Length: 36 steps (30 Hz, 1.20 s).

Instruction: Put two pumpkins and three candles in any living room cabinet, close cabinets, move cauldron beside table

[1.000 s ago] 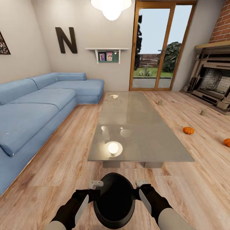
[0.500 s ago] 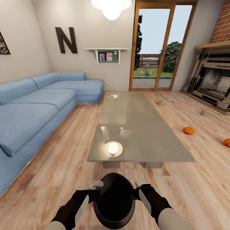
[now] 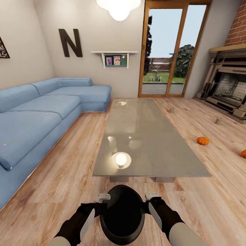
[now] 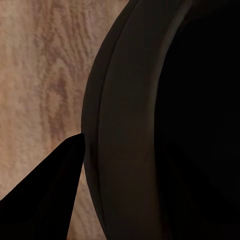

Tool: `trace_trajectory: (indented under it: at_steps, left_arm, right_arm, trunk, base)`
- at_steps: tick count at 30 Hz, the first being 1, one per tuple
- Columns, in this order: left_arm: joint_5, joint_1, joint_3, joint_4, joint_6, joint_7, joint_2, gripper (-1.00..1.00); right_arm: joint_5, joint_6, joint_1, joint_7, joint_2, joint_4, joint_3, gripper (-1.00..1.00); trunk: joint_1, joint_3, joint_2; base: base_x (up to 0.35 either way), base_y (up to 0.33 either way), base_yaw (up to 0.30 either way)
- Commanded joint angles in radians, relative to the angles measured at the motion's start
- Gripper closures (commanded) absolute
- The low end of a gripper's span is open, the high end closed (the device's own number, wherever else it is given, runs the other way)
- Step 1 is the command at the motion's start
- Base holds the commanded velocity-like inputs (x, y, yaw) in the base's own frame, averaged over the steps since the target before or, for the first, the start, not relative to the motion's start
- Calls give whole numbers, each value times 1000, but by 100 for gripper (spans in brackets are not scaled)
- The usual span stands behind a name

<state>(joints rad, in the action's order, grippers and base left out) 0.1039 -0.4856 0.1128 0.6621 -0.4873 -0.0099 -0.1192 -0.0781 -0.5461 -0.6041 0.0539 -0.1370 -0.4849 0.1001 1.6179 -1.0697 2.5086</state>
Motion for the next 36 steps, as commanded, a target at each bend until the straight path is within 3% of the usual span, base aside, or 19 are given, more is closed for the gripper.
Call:
trace_trajectory:
  at_steps: [1,23,32,36]
  left_arm:
    - [8,-1,5,57,10,4,3,100]
    - [8,-1,6,57,10,4,2,100]
    - [8,-1,6,57,10,4,3,100]
    - [8,-1,6,57,10,4,3,100]
  right_arm:
    - [-19,-5,0,7,2,2,14,100]
    - [-19,-5,0,7,2,2,14,100]
    - [-19,-5,0,7,2,2,14,100]
    - [-19,-6,0,7,2,1,14,100]
  trunk:
    - [0,-1,0]
    - [0,-5,1]
    - [4,-40,3]
    - [4,-40,3]
  base:
    - [7,0,0]
    - [0,0,0]
    - [0,0,0]
    - [0,0,0]
